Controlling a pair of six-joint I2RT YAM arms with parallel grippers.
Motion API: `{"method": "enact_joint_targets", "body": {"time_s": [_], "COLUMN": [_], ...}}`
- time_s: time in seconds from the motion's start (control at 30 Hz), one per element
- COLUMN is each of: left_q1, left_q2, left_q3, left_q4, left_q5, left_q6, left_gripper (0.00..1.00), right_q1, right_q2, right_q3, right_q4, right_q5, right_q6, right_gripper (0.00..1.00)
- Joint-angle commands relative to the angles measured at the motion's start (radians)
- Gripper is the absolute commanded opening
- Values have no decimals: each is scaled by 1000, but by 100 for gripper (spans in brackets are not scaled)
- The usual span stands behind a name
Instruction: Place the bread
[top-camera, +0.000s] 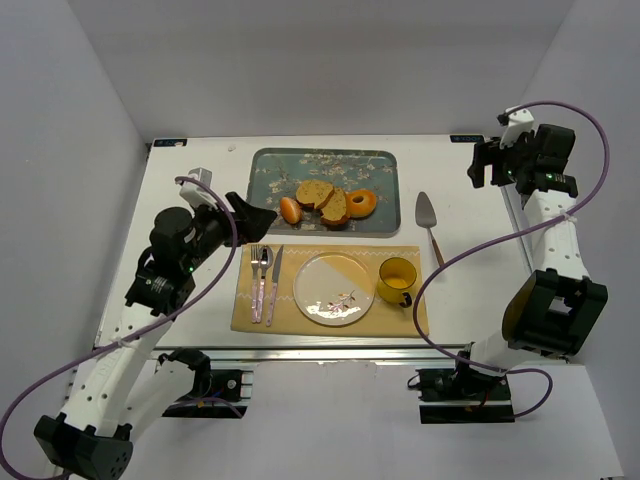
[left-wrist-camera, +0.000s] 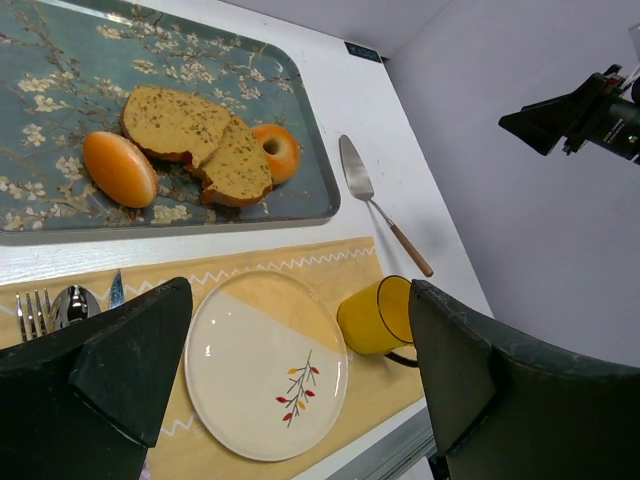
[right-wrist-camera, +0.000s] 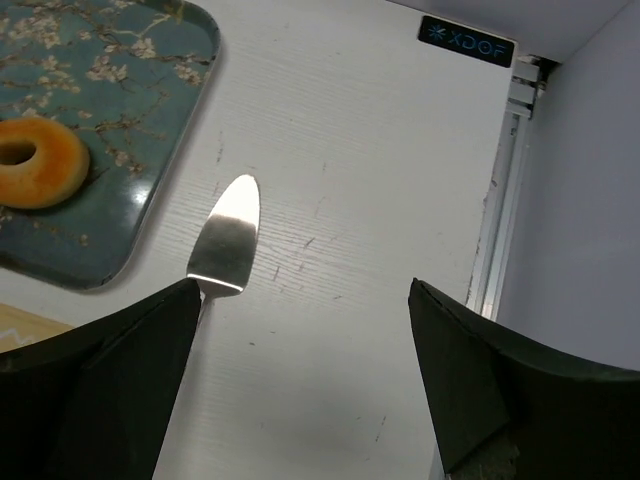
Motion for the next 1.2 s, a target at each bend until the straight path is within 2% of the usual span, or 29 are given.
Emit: {"method": "enact_joint_targets", "body": {"time_s": [0.0, 0.03, 0.07, 0.13, 0.17, 0.2, 0.23, 0.3, 0.37, 0.4, 0.47, 0.53, 0.57, 0.67, 0.8, 0.93, 1.17], "left_q1": [5, 5, 5, 5, 5, 5, 5, 5, 3, 3, 5, 5, 3, 5, 5, 5, 5], "left_q2": [-32, -36, -39, -48, -53, -58, -61, -74, -87, -93, -113, -125, -128, -122, -93, -81, -29], "left_q3": [-11, -14, -19, -23, -26, -26, -29, -37, -43, -52, -63, -83, -88, -106, -103, -115, -140], "left_q4": [-24, -26, -29, -28, -29, -32, -34, -34, -34, -34, -25, -17, -14, -5, -5, 17, 46], "left_q5": [-28, -30, -30, -31, -33, -36, -39, -44, -51, -54, -56, -54, -48, -39, -22, -22, 2], "left_q6": [-1, -3, -4, -7, -9, -10, -12, -16, -22, -26, -38, -47, -53, -61, -61, -64, -64], "left_gripper": [98, 98, 98, 98, 98, 98, 98, 98, 98, 98, 98, 98, 98, 98, 98, 98, 98], "right_q1": [-8, -14, -19, -19, -18, -13, 1, 27, 47, 65, 81, 81, 84, 91, 124, 147, 217], "right_q2": [-22, -22, -26, -37, -45, -57, -71, -137, -176, -169, -151, -157, -163, -161, -158, -149, -109], "right_q3": [14, 24, 24, 3, -17, -46, -81, -211, -287, -299, -330, -357, -376, -426, -494, -597, -638], "right_q4": [-25, -61, -156, -243, -281, -275, -252, -146, -77, -68, -2, 67, 102, 145, 141, 222, 311], "right_q5": [-122, -190, -269, -451, -504, -563, -577, -560, -493, -400, -233, -168, -79, -37, 7, 55, 139], "right_q6": [-24, -77, -232, -356, -440, -440, -433, -405, -339, -265, -161, -82, -40, 25, 19, 33, 100], "right_gripper": [89, 89, 89, 88, 81, 58, 43, 0, 0, 16, 20, 30, 37, 50, 54, 54, 56]}}
